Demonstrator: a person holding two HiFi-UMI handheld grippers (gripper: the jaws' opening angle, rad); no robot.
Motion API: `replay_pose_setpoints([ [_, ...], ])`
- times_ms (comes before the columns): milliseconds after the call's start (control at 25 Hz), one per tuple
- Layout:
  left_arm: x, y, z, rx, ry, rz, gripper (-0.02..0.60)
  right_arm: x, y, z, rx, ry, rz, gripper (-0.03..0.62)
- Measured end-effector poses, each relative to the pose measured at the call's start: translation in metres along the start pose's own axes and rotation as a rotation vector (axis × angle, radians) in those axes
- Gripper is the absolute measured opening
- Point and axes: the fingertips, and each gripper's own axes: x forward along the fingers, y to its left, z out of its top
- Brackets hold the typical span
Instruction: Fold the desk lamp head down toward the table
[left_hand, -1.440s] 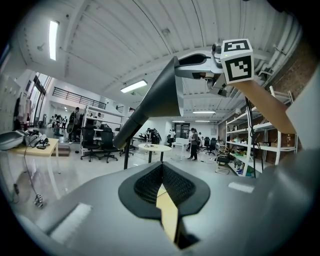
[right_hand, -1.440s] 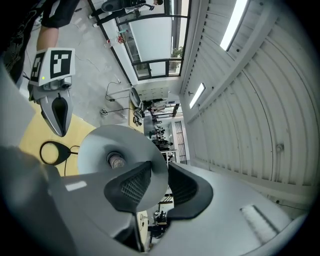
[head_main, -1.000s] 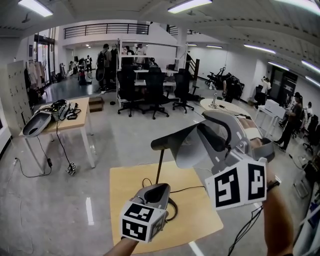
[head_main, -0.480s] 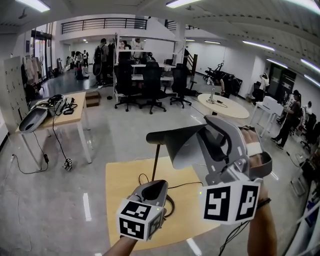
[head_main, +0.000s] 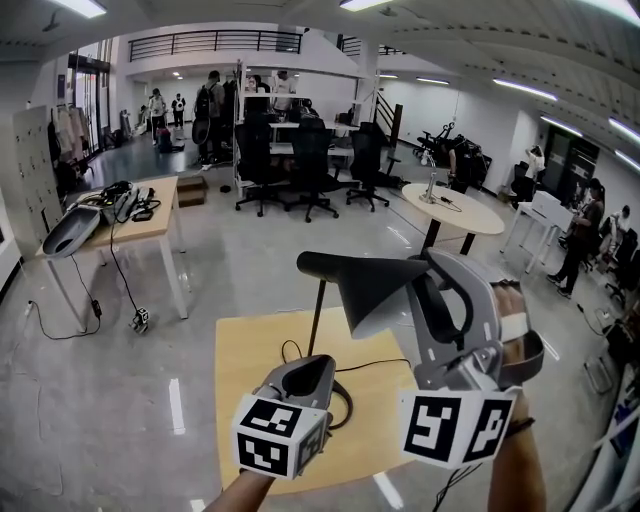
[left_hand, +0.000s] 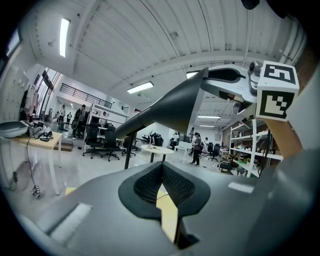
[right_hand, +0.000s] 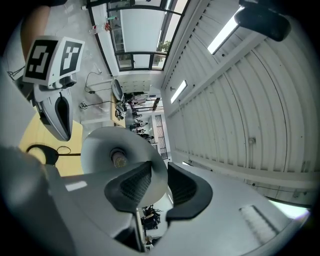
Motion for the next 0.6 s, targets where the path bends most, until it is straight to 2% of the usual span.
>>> replay_pose_setpoints([
  [320, 0.002, 0.04, -0.025, -0.001, 0.011, 0.002, 0.017, 0.006, 0.055, 0.007, 0.012, 0.009, -0.009, 0.087],
  [480, 0.003, 0.019, -0.027, -0.007, 0.019, 0.002, 0.017, -0.012, 0.055, -0.01, 0.016, 0.018, -0.007, 0.079],
  [600, -0.013, 0.011, -0.032, -0.013, 0.031, 0.0, 0.017, -0.031, 0.059, -0.006, 0.02, 0.02, 0.007, 0.071],
])
